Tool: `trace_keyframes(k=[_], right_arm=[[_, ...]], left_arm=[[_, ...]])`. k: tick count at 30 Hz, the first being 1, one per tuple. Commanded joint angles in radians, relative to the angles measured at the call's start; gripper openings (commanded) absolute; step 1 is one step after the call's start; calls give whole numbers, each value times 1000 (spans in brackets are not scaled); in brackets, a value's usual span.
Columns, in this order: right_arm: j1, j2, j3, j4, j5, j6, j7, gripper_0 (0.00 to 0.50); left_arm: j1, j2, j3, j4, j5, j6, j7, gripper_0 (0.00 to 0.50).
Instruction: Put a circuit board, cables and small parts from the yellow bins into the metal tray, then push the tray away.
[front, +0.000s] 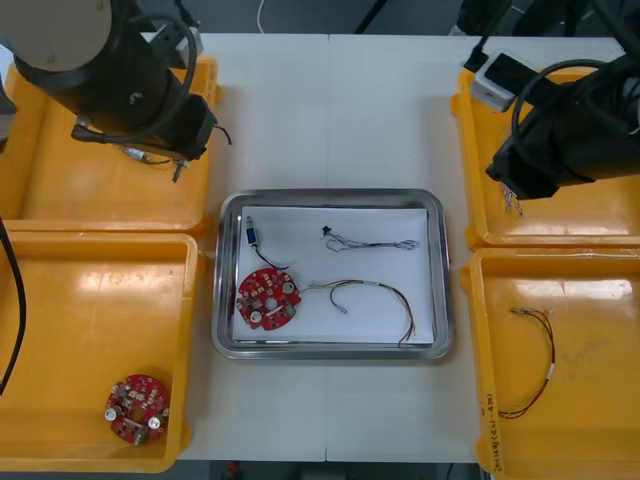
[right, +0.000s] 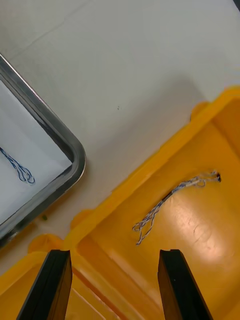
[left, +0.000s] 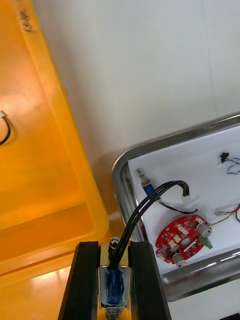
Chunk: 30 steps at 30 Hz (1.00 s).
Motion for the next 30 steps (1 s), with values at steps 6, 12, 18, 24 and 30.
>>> trace_keyframes(k=[6,12,18,24,30], right_arm=[[146,-92,-187,-43,-71,3,-259,500],[216,-115,-258,-49,-77,3,-313,500],[337,-132,-336,-101,-84,3,-325,500],[417,-133,-391,-150,-92,3,-344,500],[483,-123,-425,-159,-109,3,-390,500]], left_arm=[[0,-53,-169,-57,-45,-23,198,1],[0,-86,-275,-50,-90,-77,293,0],[0,-115,-361,4,-116,-170,339,0],[0,-147,-426,98,-148,-265,354,2],[2,-162,-470,159,-162,-319,360,1]])
